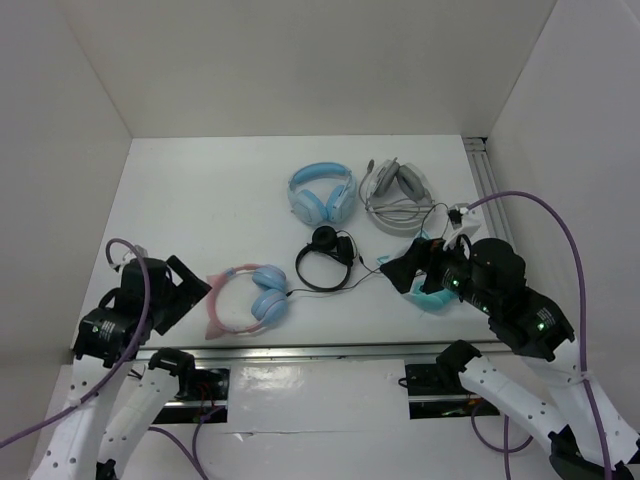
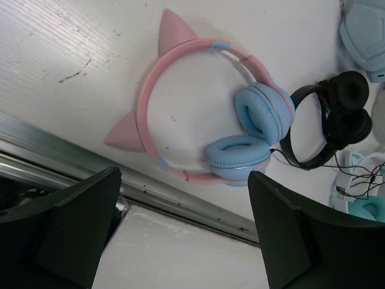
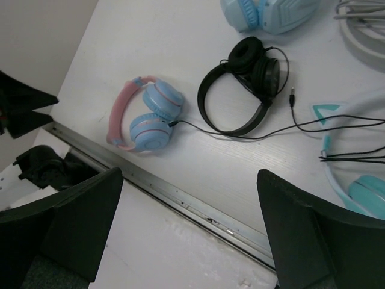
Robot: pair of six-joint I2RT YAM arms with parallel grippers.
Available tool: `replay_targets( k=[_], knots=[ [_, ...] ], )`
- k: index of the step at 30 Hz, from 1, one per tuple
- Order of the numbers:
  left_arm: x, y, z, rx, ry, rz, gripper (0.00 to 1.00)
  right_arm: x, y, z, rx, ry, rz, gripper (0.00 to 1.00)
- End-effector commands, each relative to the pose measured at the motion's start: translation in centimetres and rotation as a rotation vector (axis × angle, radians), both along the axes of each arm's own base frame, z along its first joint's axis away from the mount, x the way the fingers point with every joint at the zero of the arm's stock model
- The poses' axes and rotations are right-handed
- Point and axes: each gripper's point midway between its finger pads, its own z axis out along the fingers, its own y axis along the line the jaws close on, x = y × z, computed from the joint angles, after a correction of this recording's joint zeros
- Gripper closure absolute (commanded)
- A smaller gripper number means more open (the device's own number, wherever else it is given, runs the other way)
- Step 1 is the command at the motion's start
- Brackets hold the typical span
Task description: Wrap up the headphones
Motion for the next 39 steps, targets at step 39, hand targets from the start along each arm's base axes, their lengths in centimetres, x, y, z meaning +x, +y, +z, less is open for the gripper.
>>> replay_targets(
  k=[39],
  knots=[
    [6.1, 1.7, -15.8, 0.109, 0.255, 0.157, 0.24, -2.7, 3.2, 5.3, 0.277, -0.154, 0.204, 0.00]
  ],
)
